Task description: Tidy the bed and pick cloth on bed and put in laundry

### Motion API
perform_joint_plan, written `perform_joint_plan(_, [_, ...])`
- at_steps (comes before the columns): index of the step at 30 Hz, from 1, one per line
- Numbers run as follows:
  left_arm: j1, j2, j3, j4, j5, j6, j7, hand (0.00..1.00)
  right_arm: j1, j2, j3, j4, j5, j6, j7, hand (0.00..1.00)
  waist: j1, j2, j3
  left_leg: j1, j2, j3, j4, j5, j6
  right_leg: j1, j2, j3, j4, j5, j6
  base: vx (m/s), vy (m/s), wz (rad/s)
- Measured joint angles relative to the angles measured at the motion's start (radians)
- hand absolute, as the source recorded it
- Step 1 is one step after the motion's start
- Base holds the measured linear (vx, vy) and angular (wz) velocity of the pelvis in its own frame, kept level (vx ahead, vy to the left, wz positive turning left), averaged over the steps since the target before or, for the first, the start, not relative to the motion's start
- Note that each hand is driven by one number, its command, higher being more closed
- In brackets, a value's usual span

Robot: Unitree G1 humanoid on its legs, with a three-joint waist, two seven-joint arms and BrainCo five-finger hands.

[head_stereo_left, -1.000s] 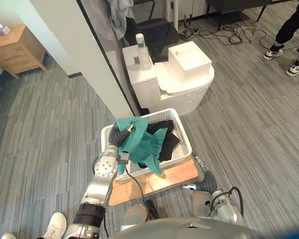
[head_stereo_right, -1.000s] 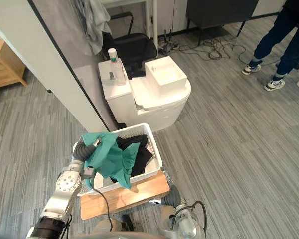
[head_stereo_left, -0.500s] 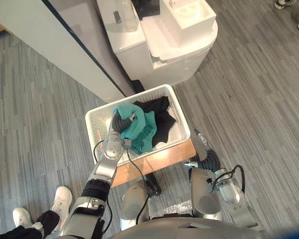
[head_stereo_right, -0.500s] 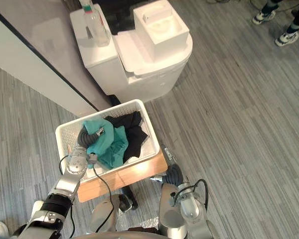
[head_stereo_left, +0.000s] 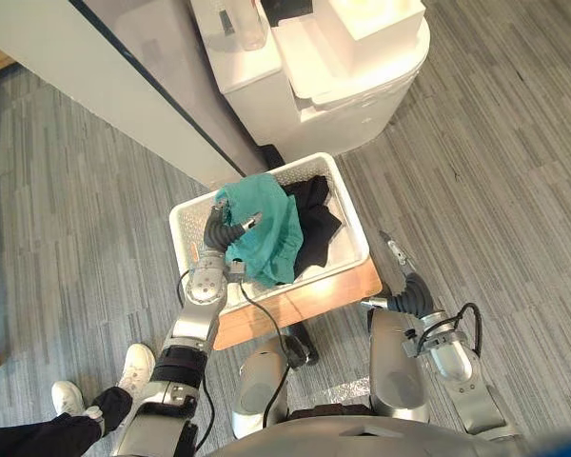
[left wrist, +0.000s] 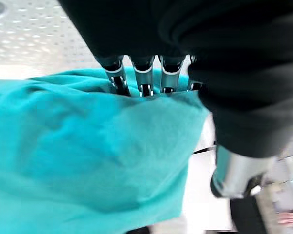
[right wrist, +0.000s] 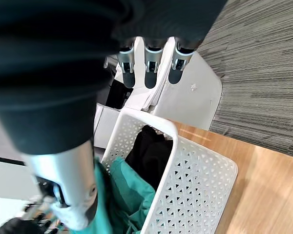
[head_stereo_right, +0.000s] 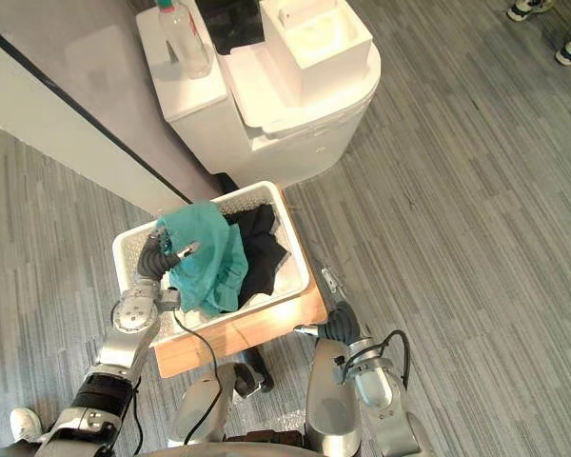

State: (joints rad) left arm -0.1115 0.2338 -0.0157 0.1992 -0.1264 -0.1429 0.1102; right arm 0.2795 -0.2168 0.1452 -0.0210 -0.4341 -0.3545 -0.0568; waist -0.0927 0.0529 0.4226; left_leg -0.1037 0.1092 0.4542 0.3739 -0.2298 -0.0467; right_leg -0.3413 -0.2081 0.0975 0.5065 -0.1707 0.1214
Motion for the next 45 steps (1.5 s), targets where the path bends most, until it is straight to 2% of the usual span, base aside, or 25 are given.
perform_joint_plan(4, [0.114,-0.006,0.030,-0.112,-0.049,0.002,-0.063,0.00,0.062,0.002,-0.002,-0.003,-0.005,0.006,0.020,0.00,0.001,0.012,-0.031,0.051,-0.026,-0.021,-0.028,0.000,0.001,0.060,-0.028,-0.022,-0.005,-0.020,0.010,-0.01,0.035,0.23])
perform_joint_plan(8, [0.264,-0.035,0.083,-0.256,-0.076,0.005,-0.111,0.00,0.136,0.013,-0.010,0.024,-0.024,0.014,0.044,0.00,0.007,0.028,-0.108,0.115,-0.042,-0.046,-0.062,0.004,0.003,0.144,-0.047,-0.057,-0.026,-0.032,0.017,0.06,0.036,0.20])
perform_joint_plan(11, [0.339,-0.044,0.146,-0.355,-0.136,0.008,-0.124,0.00,0.175,0.030,-0.024,0.072,-0.043,0.015,0.051,0.00,0.020,0.027,-0.155,0.156,-0.043,-0.063,-0.082,0.006,0.002,0.196,-0.053,-0.087,-0.043,-0.033,0.017,0.07,0.023,0.19])
perform_joint_plan(14, [0.399,-0.075,0.255,-0.421,-0.205,0.010,-0.126,0.00,0.211,0.050,-0.034,0.150,-0.045,0.016,0.053,0.00,0.034,0.018,-0.187,0.194,-0.047,-0.097,-0.092,0.007,0.002,0.263,-0.063,-0.127,-0.061,-0.044,0.016,0.03,0.003,0.35])
perform_joint_plan(17, [0.455,-0.077,0.340,-0.425,-0.246,0.064,-0.155,0.00,0.239,0.064,-0.049,0.222,-0.043,0.024,0.056,0.00,0.045,0.008,-0.224,0.219,-0.045,-0.128,-0.094,0.000,-0.007,0.319,-0.067,-0.166,-0.085,-0.048,0.015,0.02,-0.008,0.29])
perform_joint_plan(18, [0.474,-0.077,0.367,-0.418,-0.245,0.108,-0.185,0.00,0.241,0.076,-0.060,0.252,-0.040,0.025,0.062,0.00,0.052,0.002,-0.231,0.233,-0.043,-0.132,-0.093,-0.003,-0.007,0.340,-0.066,-0.173,-0.090,-0.048,0.014,0.02,0.003,0.12])
perform_joint_plan(19, [0.486,-0.077,0.378,-0.411,-0.233,0.126,-0.203,0.00,0.240,0.081,-0.063,0.268,-0.038,0.027,0.067,0.00,0.055,0.001,-0.236,0.239,-0.043,-0.134,-0.092,-0.005,-0.007,0.350,-0.066,-0.175,-0.091,-0.049,0.014,0.02,0.007,0.11])
perform_joint_plan(20, [0.500,-0.076,0.396,-0.385,-0.172,0.162,-0.251,0.00,0.235,0.082,-0.071,0.301,-0.033,0.029,0.076,0.00,0.058,0.004,-0.241,0.252,-0.042,-0.135,-0.089,-0.007,-0.007,0.366,-0.067,-0.179,-0.093,-0.049,0.013,0.00,0.019,0.06])
perform_joint_plan(21, [0.505,-0.073,0.405,-0.331,-0.095,0.178,-0.302,0.00,0.228,0.086,-0.086,0.336,-0.016,0.031,0.086,0.00,0.057,0.005,-0.246,0.262,-0.042,-0.135,-0.088,-0.009,-0.005,0.379,-0.068,-0.181,-0.097,-0.049,0.013,-0.01,0.021,0.05])
perform_joint_plan(23, [0.505,-0.070,0.406,-0.243,0.006,0.183,-0.345,0.00,0.225,0.092,-0.104,0.371,0.013,0.031,0.101,0.00,0.053,0.008,-0.260,0.263,-0.040,-0.134,-0.083,-0.016,0.001,0.386,-0.067,-0.184,-0.105,-0.051,0.008,-0.03,0.026,0.00])
perform_joint_plan(25, [0.503,-0.063,0.406,-0.185,0.085,0.177,-0.356,0.00,0.215,0.092,-0.117,0.400,0.033,0.031,0.116,0.00,0.050,0.006,-0.267,0.262,-0.037,-0.130,-0.079,-0.016,0.001,0.385,-0.066,-0.183,-0.107,-0.051,0.005,-0.03,0.022,-0.05])
perform_joint_plan(27, [0.499,-0.054,0.406,-0.134,0.157,0.150,-0.373,0.00,0.206,0.091,-0.138,0.425,0.079,0.033,0.140,0.00,0.047,0.011,-0.270,0.262,-0.033,-0.120,-0.072,-0.021,0.000,0.376,-0.062,-0.175,-0.107,-0.050,0.004,-0.03,0.021,-0.11])
perform_joint_plan(31, [0.448,-0.027,0.359,-0.028,0.190,0.106,-0.364,0.00,0.174,0.086,-0.139,0.441,0.154,0.063,0.173,0.00,0.038,0.015,-0.270,0.243,-0.028,-0.077,-0.082,-0.018,-0.005,0.325,-0.053,-0.140,-0.113,-0.036,-0.004,-0.02,0.028,-0.29])
perform_joint_plan(34, [0.374,-0.028,0.311,0.033,0.181,0.088,-0.306,0.00,0.147,0.083,-0.140,0.441,0.165,0.077,0.182,0.00,0.018,0.021,-0.264,0.221,-0.031,-0.034,-0.109,-0.005,-0.024,0.281,-0.045,-0.108,-0.128,-0.012,-0.004,0.03,0.031,-0.30])
perform_joint_plan(35, [0.357,-0.029,0.300,0.042,0.174,0.088,-0.295,0.00,0.144,0.080,-0.141,0.441,0.171,0.080,0.182,0.00,0.017,0.023,-0.261,0.221,-0.032,-0.025,-0.115,-0.002,-0.024,0.274,-0.044,-0.101,-0.131,-0.009,-0.003,0.07,0.045,-0.36])
perform_joint_plan(36, [0.320,-0.029,0.273,0.062,0.147,0.086,-0.265,0.00,0.139,0.079,-0.145,0.441,0.175,0.090,0.181,0.00,0.003,0.026,-0.261,0.220,-0.036,-0.018,-0.129,0.004,-0.021,0.266,-0.041,-0.091,-0.141,-0.002,0.002,0.09,0.059,-0.25])
perform_joint_plan(40, [0.220,-0.028,0.255,0.062,0.112,0.054,-0.181,0.00,0.119,0.079,-0.146,0.438,0.175,0.099,0.176,0.00,-0.021,0.032,-0.247,0.225,-0.043,0.012,-0.146,0.014,-0.007,0.244,-0.038,-0.060,-0.138,0.008,0.019,0.10,0.051,-0.22])
perform_joint_plan(45, [0.120,-0.018,0.237,0.057,0.084,0.018,-0.152,0.00,0.116,0.081,-0.147,0.414,0.175,0.100,0.166,0.00,-0.032,0.033,-0.240,0.228,-0.046,0.036,-0.148,0.014,-0.008,0.233,-0.035,-0.041,-0.136,0.008,0.020,0.09,0.046,-0.11])
